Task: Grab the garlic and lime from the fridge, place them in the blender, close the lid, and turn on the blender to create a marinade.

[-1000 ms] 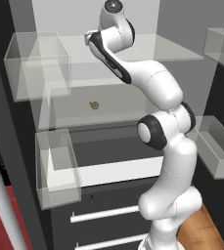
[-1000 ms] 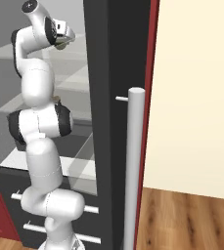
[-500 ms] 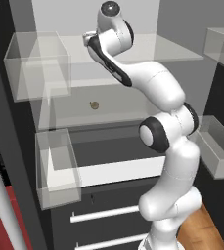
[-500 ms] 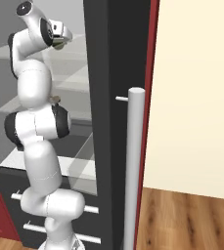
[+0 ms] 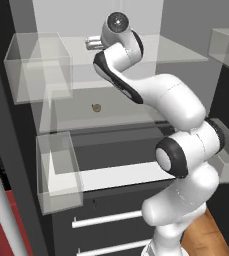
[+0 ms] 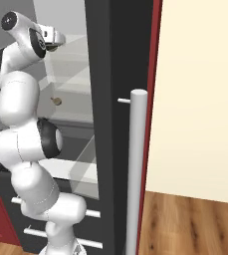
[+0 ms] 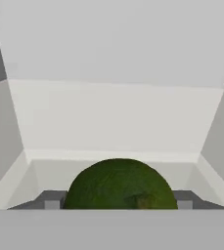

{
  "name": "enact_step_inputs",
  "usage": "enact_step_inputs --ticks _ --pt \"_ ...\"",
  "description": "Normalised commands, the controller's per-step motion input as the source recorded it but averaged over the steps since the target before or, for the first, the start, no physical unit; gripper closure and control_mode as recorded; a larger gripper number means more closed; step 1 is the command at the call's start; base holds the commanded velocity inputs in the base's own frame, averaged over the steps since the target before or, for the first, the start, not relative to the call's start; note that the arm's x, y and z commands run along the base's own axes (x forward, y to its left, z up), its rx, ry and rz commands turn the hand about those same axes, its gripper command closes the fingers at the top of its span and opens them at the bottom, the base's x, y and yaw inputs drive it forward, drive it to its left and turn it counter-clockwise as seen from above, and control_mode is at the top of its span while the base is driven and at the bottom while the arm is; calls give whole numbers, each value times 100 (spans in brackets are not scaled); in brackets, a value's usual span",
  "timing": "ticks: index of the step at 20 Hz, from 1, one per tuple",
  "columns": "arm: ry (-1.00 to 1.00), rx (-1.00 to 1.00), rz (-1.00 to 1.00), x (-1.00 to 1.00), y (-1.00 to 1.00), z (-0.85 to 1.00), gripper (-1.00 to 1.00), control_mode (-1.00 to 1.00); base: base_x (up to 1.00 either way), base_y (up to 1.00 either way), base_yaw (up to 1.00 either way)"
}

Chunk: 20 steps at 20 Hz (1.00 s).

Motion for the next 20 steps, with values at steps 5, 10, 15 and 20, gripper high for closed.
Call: enact_step_inputs --ticks 5,10,15,20 --pt "-22 8 5 -97 -18 0 100 -100 0 0 0" --pt "-20 7 4 -100 -23 13 100 -100 0 0 0" --pt "-6 0 5 -100 -16 36 100 -100 0 0 0" --pt "0 0 5 -100 -23 31 100 -100 0 0 0"
